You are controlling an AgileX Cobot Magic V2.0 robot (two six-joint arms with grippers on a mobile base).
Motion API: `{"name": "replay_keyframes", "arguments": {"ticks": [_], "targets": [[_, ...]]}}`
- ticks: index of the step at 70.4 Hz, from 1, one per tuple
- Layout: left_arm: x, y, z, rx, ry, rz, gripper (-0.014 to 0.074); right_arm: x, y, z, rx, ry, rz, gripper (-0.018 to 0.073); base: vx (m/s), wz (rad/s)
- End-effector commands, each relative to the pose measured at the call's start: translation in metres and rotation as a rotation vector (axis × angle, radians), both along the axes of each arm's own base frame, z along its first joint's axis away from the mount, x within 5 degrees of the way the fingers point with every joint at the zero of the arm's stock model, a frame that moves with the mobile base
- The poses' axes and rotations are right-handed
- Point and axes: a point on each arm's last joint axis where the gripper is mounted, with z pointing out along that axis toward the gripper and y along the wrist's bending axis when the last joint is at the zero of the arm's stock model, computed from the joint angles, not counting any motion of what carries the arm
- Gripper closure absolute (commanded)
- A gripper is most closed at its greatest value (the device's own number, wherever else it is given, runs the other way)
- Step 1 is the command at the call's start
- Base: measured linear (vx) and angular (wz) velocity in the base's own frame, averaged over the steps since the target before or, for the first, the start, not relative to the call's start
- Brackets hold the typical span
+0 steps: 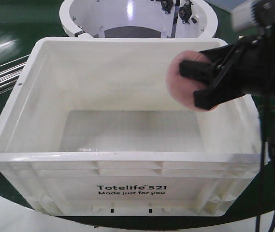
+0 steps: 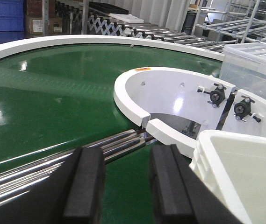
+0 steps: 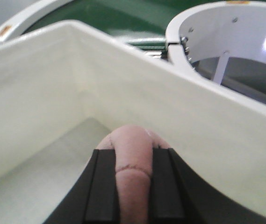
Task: Place moving items into box and shelve
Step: 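Carry the pink ball over the tote with the right gripper and release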
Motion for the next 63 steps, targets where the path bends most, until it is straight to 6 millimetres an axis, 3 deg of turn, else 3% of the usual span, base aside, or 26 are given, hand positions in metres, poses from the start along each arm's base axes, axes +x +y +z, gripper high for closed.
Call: {"name": "replay_keyframes", "arguments": {"ticks": [1,13,29,34,44,55,63], "targets": [[-0.003,0.001,0.015,-0.004,-0.054,0.012,0.0219,0.008,0.006,0.011,0.021,-0.093,-0.039,0.0515,0.0,0.0],[-0.003,0.001,0.015,0.003,-0.054,0.011,0.0218,0.013,0.006,0.015,0.042,-0.146,-0.089,0.0336,0.0,0.0],[-0.003,0.003,0.016,0.004,-0.059,0.034,0.0219,0.013,0.006,0.015,0.073,-0.121,-0.104,-0.0006,0.0,0.0],[-0.003,0.005,0.016,0.005,-0.062,0.049,0.0219,0.013,0.006,0.015,0.096,-0.095,-0.113,-0.006,0.0,0.0],[-0.003,0.005,0.016,0.005,-0.064,0.058,0.0219,0.012,0.002,0.022,0.131,-0.134,-0.164,-0.006,0.0,0.0],[-0.003,0.009,0.021,-0.001,-0.082,0.095,0.0216,0.004,-0.017,0.053,0.187,-0.362,-0.295,-0.0015,0.0,0.0],[0.003,0.011,0.024,0.002,-0.082,0.121,0.0215,-0.003,-0.033,0.065,0.211,-0.421,-0.355,-0.0006,0.0,0.0]]}}
